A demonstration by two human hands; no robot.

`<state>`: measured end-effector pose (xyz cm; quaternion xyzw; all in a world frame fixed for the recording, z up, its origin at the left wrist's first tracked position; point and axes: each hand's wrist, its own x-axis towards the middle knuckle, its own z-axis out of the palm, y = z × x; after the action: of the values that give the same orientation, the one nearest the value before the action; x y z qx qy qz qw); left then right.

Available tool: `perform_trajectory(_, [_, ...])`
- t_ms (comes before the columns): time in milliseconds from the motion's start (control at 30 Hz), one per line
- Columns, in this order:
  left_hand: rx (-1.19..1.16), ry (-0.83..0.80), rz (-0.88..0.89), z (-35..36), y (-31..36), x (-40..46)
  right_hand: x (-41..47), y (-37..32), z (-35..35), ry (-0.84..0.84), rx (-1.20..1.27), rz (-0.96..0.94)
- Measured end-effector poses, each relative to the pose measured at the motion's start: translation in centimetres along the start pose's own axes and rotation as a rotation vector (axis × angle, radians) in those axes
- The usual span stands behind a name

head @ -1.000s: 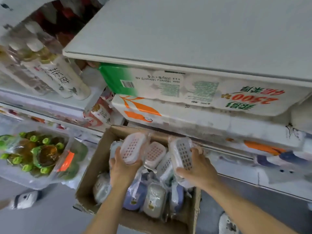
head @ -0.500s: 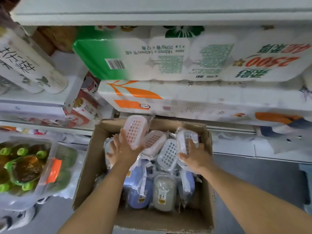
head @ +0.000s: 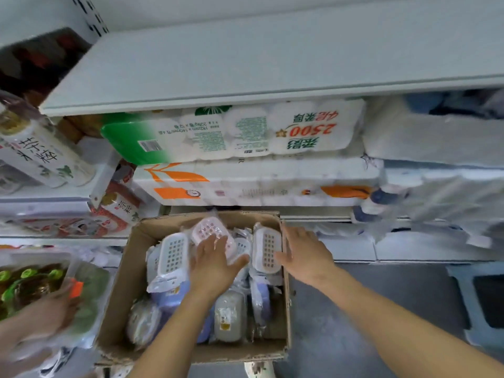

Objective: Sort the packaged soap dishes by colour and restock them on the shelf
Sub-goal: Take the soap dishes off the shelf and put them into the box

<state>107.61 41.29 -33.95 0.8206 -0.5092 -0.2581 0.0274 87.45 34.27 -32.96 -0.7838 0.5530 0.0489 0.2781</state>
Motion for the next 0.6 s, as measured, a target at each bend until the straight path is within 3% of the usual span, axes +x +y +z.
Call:
perform_trajectory(167, [-0.007,0.205,0.335,-0.8,10.7,-6.0,-8.1,6.3,-6.1,0.272,-0.06,-0.086])
perform_trajectory(433, [-0.108,0.51,0.637,0.9,30.9,-16.1,-21.1,20.4,-17.2,0.698,-0.075,-0.114])
perform_trajectory(600, [-0.193,0.576,0.753,2.4,41.7,-21.6,-28.2,29.1,-23.3,0.849,-0.126,-0.067])
